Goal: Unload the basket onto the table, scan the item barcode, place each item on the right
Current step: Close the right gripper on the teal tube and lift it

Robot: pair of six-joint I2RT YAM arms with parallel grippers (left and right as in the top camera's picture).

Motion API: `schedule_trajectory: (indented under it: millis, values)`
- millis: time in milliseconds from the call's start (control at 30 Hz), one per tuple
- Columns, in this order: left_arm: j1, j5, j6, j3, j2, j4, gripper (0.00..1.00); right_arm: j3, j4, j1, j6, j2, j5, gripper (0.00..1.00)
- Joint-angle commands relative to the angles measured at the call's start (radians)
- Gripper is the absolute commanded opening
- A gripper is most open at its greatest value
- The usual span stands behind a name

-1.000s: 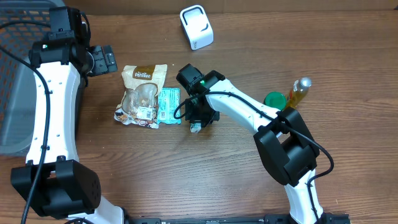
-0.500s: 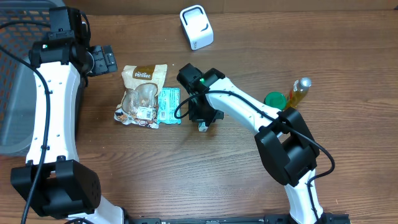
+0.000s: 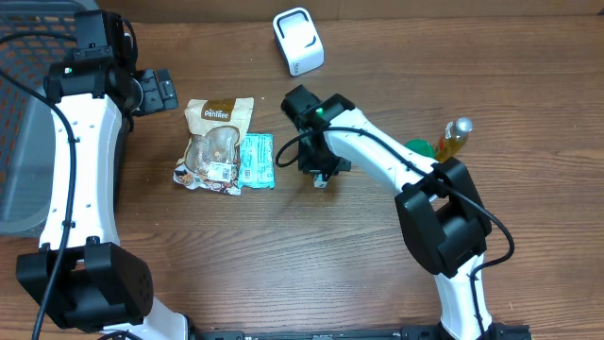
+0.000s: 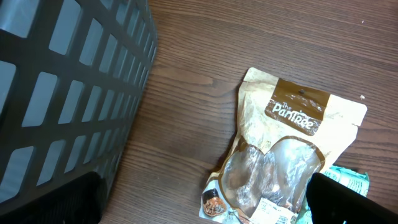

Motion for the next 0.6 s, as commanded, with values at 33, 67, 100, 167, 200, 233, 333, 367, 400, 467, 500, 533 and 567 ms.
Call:
schedule_trajectory:
  millis: [33, 67, 100, 167, 200, 233, 333, 367, 400, 467, 500, 533, 567]
  values:
    - [0.008, -0.013, 0.004, 0.015, -0.002, 0.000, 1.00, 0.026, 0.002, -0.007, -0.003, -0.013, -0.006, 0.16]
    - [0.008, -0.013, 0.004, 0.015, -0.002, 0.000, 1.00, 0.026, 0.002, -0.007, -0.003, -0.013, -0.006, 0.17]
    - [0.008, -0.013, 0.004, 0.015, -0.002, 0.000, 1.00, 0.026, 0.002, -0.007, -0.003, -0.013, -0.006, 0.20]
    - [0.008, -0.013, 0.004, 0.015, -0.002, 0.000, 1.00, 0.026, 0.002, -0.007, -0.003, -0.013, -0.006, 0.22]
    - [0.008, -0.013, 0.004, 0.015, -0.002, 0.000, 1.00, 0.026, 0.002, -0.007, -0.003, -0.013, -0.006, 0.24]
    - [0.008, -0.013, 0.004, 0.015, -0.002, 0.000, 1.00, 0.026, 0.002, -0.007, -0.003, -0.013, -0.006, 0.27]
    - [0.008, -0.013, 0.004, 0.015, -0.002, 0.000, 1.00, 0.026, 0.002, -0.007, -0.003, -0.013, -0.006, 0.39]
    - [0.008, -0.013, 0.004, 0.015, -0.002, 0.000, 1.00, 0.026, 0.002, -0.007, -0.003, -0.013, -0.006, 0.41]
    - [0.008, -0.013, 0.004, 0.015, -0.002, 0.000, 0.99, 0.026, 0.002, -0.007, -0.003, -0.013, -0.006, 0.47]
    - [0.008, -0.013, 0.004, 0.015, -0.002, 0.000, 1.00, 0.026, 0.002, -0.007, -0.003, -0.013, -0.006, 0.56]
    - [0.008, -0.013, 0.004, 0.015, -0.002, 0.000, 0.99, 0.026, 0.002, -0.007, -0.003, -0.013, -0.006, 0.59]
    - [0.008, -0.013, 0.004, 0.015, -0.002, 0.000, 1.00, 0.026, 0.002, -0.007, -0.003, -0.013, -0.006, 0.64]
    - [0.008, -0.013, 0.004, 0.015, -0.002, 0.000, 0.99, 0.026, 0.002, -0.007, -0.003, -0.013, -0.006, 0.67]
